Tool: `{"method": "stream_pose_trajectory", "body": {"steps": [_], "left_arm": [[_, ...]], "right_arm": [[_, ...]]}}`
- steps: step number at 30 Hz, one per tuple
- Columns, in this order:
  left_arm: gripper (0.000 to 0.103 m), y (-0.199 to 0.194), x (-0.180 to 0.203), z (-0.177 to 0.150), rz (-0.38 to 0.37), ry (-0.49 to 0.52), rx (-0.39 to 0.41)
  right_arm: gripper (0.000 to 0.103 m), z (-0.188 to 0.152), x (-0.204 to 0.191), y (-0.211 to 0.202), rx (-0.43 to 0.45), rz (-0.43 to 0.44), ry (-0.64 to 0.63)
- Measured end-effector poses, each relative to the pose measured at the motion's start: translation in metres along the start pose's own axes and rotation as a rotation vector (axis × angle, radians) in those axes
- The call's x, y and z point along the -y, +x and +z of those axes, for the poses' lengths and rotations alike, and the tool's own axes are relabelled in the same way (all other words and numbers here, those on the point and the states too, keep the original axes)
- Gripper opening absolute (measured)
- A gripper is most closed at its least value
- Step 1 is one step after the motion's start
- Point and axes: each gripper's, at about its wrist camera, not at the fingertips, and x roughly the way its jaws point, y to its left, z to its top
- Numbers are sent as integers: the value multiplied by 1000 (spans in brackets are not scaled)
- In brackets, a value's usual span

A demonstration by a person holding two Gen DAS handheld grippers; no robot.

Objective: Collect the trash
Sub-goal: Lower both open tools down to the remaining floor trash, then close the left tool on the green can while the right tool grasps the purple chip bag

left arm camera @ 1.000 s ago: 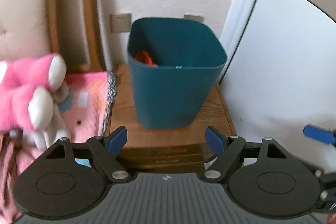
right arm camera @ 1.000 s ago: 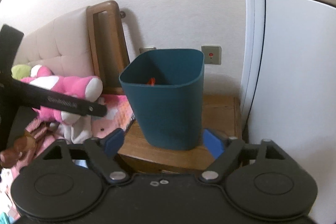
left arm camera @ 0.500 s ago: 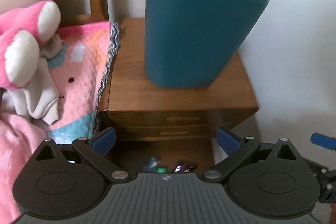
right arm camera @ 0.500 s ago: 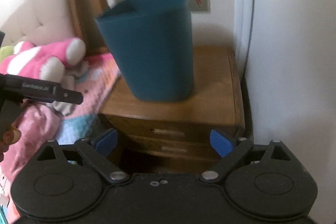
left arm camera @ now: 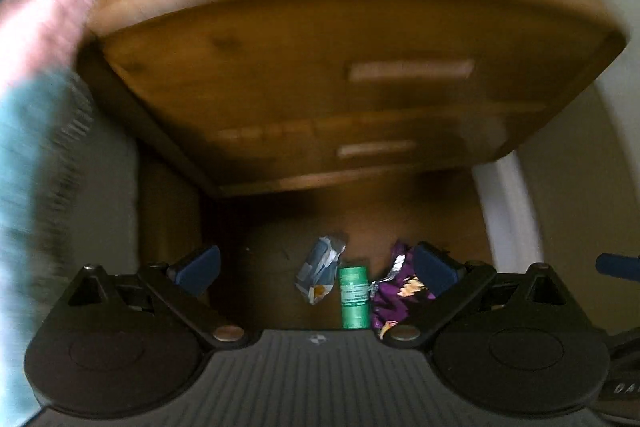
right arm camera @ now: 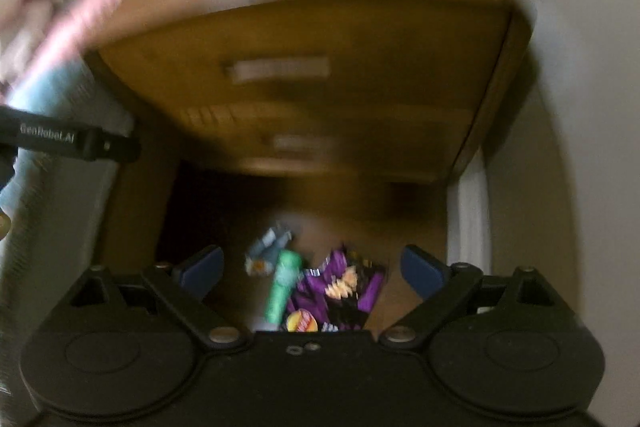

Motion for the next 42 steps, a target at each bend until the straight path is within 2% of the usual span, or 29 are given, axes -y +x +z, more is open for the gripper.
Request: {"method": "stream_pose_trajectory", "body": {"steps": [6,16,23,25,28,31,33,34,35,36,38,40,41,42], "left_arm": [[103,123,15,-31,28,-30,-82],[103,272,22,-60,25,-29,-188],[102,334,9,-63,-41,-88,-253],[102,343,4,-63,-39,-112,-265],[99,349,-1,-63,-53,-121,-269],[81,351,-2,-62,-69,-116,-277],[56,354,-4,-61,-69,-123,-290],[52,355,-6,-61,-65,-129,-294],[48,355,-7,-61,-59,-133,-295],[40,355,-6,-59,-55,-135,-296],[32,353,-8,-58,-55,-142,-296],[25,349,-9,-57,-55,-146,-288],[19,345,-9,-55,-46,-144,-283],[16,344,-10,-51,-33,-142,-279]], "right_arm": [[95,-52,31,120,-93,-11,15],[93,-99,75,270,-158,-18,-28],[90,-102,101,331,-168,52,78],[88,-103,107,340,-167,74,119],[83,-103,108,349,-162,101,115],[78,-105,105,353,-153,123,84],[69,-104,101,354,-142,124,68],[54,-104,100,353,-138,123,58],[47,-103,98,353,-139,119,46],[45,-101,99,353,-144,125,45],[28,-99,100,349,-144,122,33],[19,-98,99,344,-137,117,11],[14,-98,100,341,-134,115,5],[13,-97,99,335,-123,115,2]]}}
